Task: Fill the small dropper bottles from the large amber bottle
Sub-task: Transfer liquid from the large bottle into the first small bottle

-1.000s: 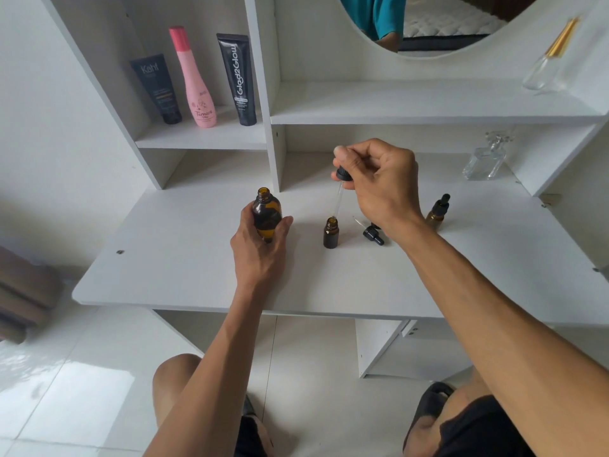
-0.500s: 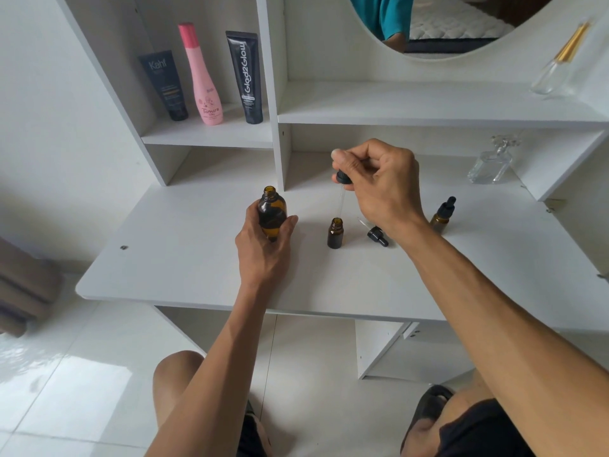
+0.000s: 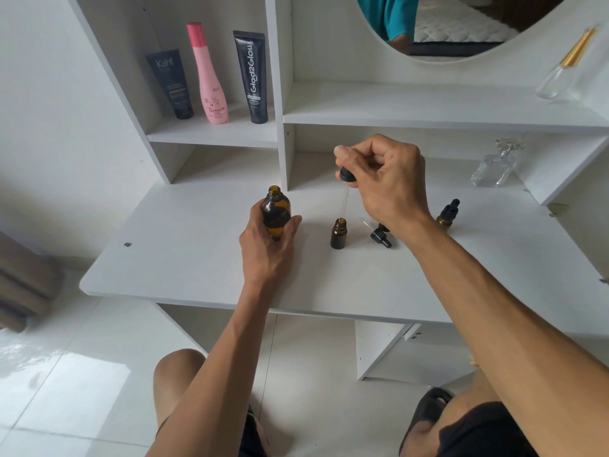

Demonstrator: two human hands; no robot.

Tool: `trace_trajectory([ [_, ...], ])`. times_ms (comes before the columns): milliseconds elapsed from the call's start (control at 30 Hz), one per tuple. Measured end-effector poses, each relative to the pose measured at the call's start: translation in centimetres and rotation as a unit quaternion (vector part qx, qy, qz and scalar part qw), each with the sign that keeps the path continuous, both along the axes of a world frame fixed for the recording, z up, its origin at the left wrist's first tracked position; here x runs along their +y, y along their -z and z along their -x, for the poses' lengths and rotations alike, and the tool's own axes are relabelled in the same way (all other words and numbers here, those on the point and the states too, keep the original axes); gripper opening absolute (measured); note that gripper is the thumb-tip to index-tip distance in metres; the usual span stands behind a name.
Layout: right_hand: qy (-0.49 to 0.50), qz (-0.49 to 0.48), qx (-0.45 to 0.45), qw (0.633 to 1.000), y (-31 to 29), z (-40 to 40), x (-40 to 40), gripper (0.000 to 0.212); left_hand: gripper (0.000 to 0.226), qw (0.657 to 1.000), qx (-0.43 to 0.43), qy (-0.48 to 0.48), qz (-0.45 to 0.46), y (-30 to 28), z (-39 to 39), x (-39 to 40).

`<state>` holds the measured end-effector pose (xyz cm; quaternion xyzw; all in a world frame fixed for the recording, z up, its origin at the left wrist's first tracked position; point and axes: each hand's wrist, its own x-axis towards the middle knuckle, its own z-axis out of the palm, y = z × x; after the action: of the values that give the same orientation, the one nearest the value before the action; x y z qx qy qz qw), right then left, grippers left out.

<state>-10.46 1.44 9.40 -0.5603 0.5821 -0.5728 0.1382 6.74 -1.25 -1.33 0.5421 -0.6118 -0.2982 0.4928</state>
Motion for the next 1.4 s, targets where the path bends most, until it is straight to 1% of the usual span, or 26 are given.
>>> trace_trajectory([
  [500,-0.001,-0.002,-0.003,1.0,0.1,0.2,0.2,0.029,0.043,1.0,-0.011,-0.003,-0.004,0.0,0.0,-0.1],
  [567,-0.003,0.003,-0.016,1.0,-0.4,0.2,0.3,0.029,0.043,1.0,-0.012,-0.003,-0.005,-0.1,0.0,0.0],
  [700,-0.024,0.038,-0.062,0.997,-2.2,-0.5,0.0,0.02,0.043,1.0,-0.008,-0.005,-0.007,-0.2,-0.1,0.0],
  [833,-0.052,0.059,-0.115,0.99,-3.9,-2.7,-1.1,0.021,0.04,1.0,-0.001,-0.002,-0.012,-0.2,-0.1,0.1],
  [933,-0.076,0.067,-0.14,0.985,-4.8,-4.6,-2.2,0.017,0.039,1.0,0.005,0.001,-0.013,-0.2,-0.1,0.1],
  [1133,-0.09,0.062,-0.097,0.989,-4.5,-6.7,-3.5,0.014,0.039,1.0,0.014,0.004,-0.014,-0.3,-0.1,0.1],
  [1300,-0.089,0.041,-0.088,0.991,-3.6,-6.8,-4.0,0.02,0.038,1.0,0.019,0.004,-0.017,-0.2,-0.1,0.1],
  [1400,-0.099,0.022,-0.073,0.992,-2.7,-7.1,-4.2,0.016,0.04,1.0,0.021,0.006,-0.018,-0.2,-0.1,0.1],
])
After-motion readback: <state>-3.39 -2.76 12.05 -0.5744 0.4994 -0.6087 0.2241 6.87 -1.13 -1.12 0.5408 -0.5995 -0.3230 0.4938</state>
